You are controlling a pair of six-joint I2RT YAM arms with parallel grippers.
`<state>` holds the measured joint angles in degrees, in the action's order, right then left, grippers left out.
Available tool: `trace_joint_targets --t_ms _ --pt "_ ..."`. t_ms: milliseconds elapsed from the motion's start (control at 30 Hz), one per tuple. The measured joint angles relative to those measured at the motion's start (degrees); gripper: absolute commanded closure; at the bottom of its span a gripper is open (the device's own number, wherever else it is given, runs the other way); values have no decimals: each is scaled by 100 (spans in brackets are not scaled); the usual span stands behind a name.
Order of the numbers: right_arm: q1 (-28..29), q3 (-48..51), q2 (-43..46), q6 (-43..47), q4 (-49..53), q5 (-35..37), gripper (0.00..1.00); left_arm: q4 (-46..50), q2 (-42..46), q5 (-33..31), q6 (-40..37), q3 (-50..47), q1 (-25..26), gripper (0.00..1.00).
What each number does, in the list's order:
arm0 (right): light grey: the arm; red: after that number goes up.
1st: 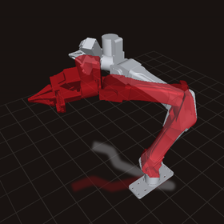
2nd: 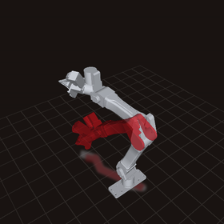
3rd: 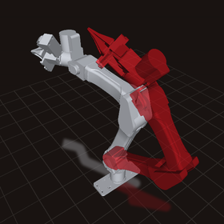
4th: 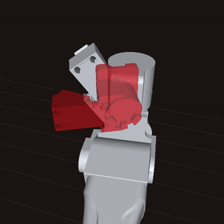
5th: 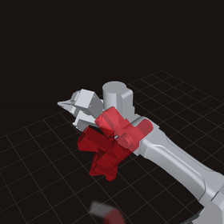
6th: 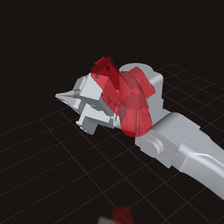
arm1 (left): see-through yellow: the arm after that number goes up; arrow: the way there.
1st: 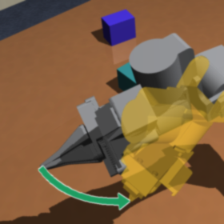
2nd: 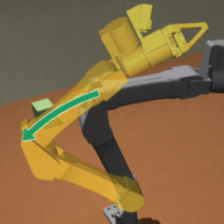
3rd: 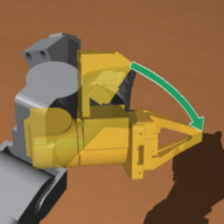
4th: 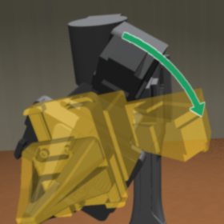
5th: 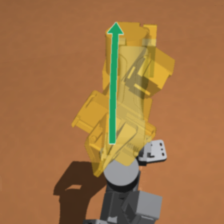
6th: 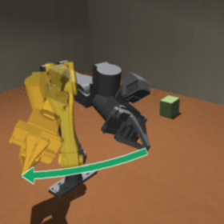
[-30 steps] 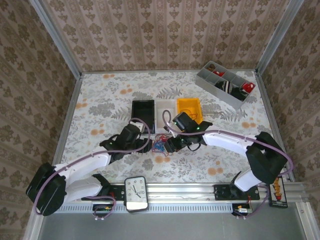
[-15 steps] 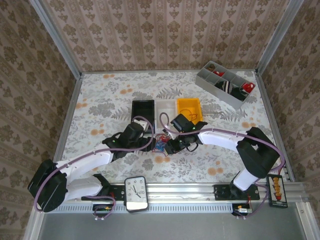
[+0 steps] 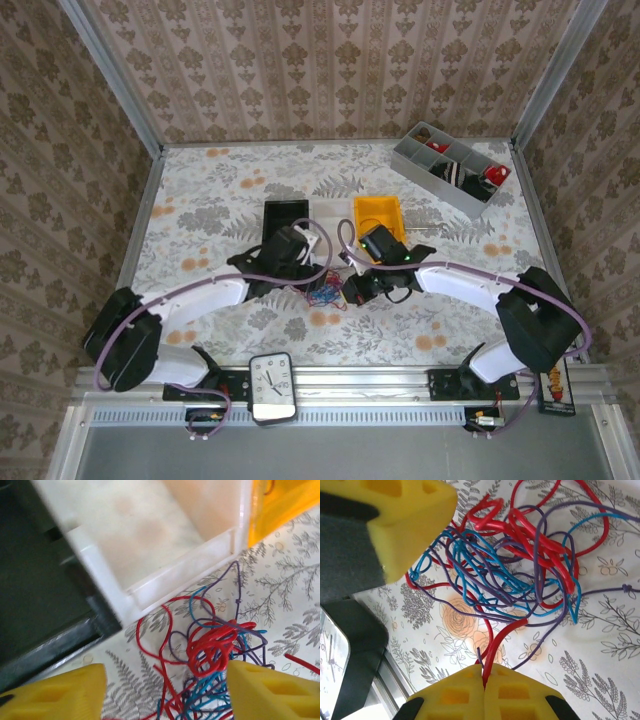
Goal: Untangle the cables
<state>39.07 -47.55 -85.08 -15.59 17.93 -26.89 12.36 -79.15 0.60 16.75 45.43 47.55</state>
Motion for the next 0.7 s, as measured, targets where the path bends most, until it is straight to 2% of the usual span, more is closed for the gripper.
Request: trace_joint_targets --t_ms 133,400,533,633,700 --pt "-114 59 7 -109 4 -57 95 -17 -400 404 -297 195 7 63" --pt "-634 210 258 -372 -11 -55 95 -22 -852 1150 -466 234 74 61" --pt "-785 234 332 -439 -7 -28 96 -42 -1088 1386 -527 236 122 55" --pt "-850 240 365 -485 -9 52 97 -42 -1204 1515 -544 240 125 56" --pt "-918 286 450 -551 -11 127 98 -44 -1287 1554 -546 243 125 64"
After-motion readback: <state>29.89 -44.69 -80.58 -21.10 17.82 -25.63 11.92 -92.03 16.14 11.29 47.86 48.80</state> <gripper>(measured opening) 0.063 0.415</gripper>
